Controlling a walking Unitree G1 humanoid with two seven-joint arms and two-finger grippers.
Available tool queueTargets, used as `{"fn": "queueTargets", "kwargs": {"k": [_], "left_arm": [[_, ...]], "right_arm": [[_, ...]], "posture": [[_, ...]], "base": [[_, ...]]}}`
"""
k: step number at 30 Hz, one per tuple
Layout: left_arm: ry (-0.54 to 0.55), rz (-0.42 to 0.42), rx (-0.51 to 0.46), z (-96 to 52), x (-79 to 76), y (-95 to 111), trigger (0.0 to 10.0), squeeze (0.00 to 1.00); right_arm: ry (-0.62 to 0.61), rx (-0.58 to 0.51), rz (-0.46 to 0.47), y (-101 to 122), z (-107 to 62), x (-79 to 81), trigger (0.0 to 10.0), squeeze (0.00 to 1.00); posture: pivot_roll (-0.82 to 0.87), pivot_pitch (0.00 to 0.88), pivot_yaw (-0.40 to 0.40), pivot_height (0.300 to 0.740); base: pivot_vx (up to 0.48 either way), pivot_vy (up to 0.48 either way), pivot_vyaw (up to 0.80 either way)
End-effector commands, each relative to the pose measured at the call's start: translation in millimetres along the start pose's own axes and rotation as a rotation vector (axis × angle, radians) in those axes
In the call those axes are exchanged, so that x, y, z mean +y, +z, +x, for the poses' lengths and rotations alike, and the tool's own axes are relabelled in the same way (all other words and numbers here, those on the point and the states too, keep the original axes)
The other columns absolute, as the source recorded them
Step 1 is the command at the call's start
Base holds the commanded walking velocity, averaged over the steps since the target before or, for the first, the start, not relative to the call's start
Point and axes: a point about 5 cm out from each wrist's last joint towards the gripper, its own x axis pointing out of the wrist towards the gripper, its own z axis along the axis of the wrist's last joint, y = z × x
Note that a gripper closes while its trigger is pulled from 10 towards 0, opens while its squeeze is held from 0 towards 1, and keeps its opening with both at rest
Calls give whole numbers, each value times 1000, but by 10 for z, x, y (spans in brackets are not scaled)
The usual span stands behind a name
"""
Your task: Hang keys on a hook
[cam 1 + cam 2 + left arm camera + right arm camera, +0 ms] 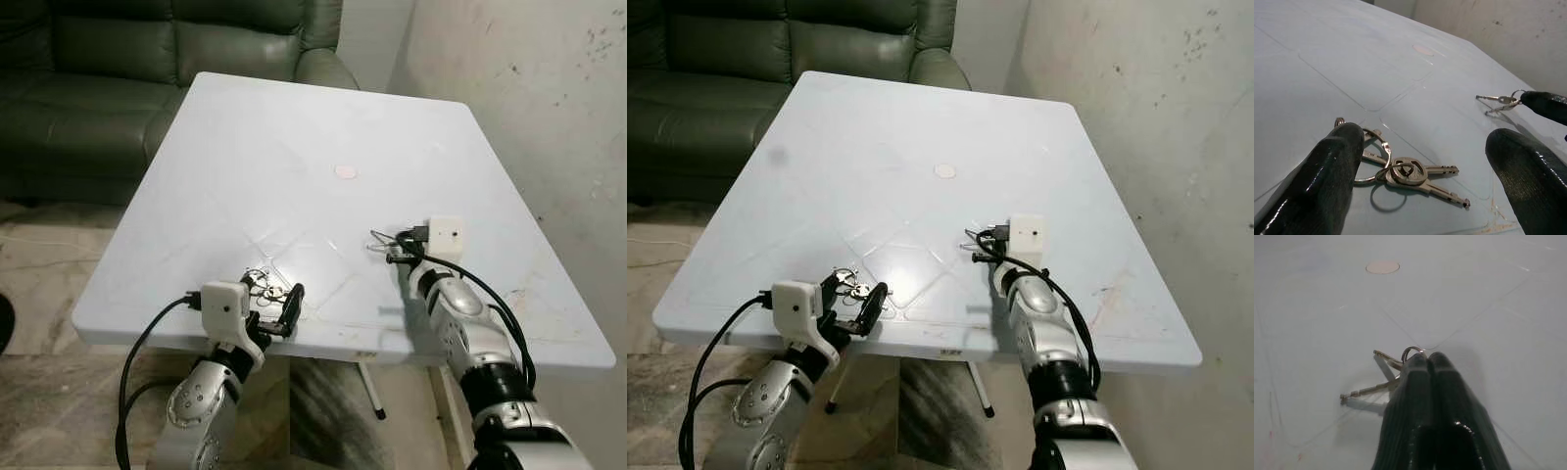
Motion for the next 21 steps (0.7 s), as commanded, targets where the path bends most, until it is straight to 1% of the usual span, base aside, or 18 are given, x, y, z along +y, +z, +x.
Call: {"fn": "queueTargets", "kwargs": {"k": [1,2,3,4,6,7,8,9,10,11,12,14,15,18,20,21], "left_arm": [[-21,-8,8,27,-17,-28,10000,0],[-27,-6,6,43,-17,-24,10000,0],[-24,-9,0,76,-2,-8,10000,0],[-21,-12,-4,97,10,3,10000,0],[-12,-27,-23,149,35,54,10000,0],[-6,-32,-35,190,55,91,10000,0],[-6,-32,-35,190,55,91,10000,0],[1,-36,-58,255,82,157,10000,0],[2,-35,-69,278,90,184,10000,0],[2,-35,-69,278,90,184,10000,0],[-1,-32,-87,322,99,244,10000,0],[-2,-28,-98,353,110,283,10000,0],[-2,-25,-109,377,122,314,10000,0],[-6,-13,-128,403,135,358,10000,0],[-4,-13,-132,412,141,371,10000,0],[-2,-12,-139,426,149,390,10000,0]], "right_arm": [[30,-110,56,126,-56,-15,0,0],[53,-147,71,150,-84,-2,0,0],[59,-209,70,193,-126,1,0,0],[56,-245,66,218,-152,0,0,0],[113,-298,122,253,-213,43,0,0],[95,-330,100,271,-247,36,0,0],[95,-330,100,271,-247,36,0,0],[63,-356,42,267,-300,21,0,0],[56,-355,18,253,-319,17,0,0],[56,-355,18,253,-319,17,0,0],[72,-306,-85,164,-352,27,0,0],[78,-258,-78,101,-376,14,0,0],[49,-282,-15,133,-403,-43,0,0],[46,-335,-14,199,-466,-81,0,0],[43,-345,-8,214,-485,-88,0,0],[43,-367,12,238,-514,-88,0,0]], "posture": [[93,84,-129,740],[93,84,-129,740],[90,84,-126,740],[90,84,-126,740],[88,84,-124,740],[86,81,-122,740],[86,81,-122,740],[86,79,-122,740],[86,79,-122,740],[86,79,-122,740],[83,76,-118,740],[83,76,-118,740],[79,74,-117,740],[79,74,-117,740],[79,74,-117,740],[68,66,-109,740]], "base": [[0,0,0],[0,0,0],[0,0,0],[0,0,0],[0,0,0],[0,0,0],[0,0,0],[0,0,0],[0,0,0],[0,0,0],[0,0,0],[0,0,0],[0,0,0],[0,0,0],[0,0,0],[0,0,0]]}}
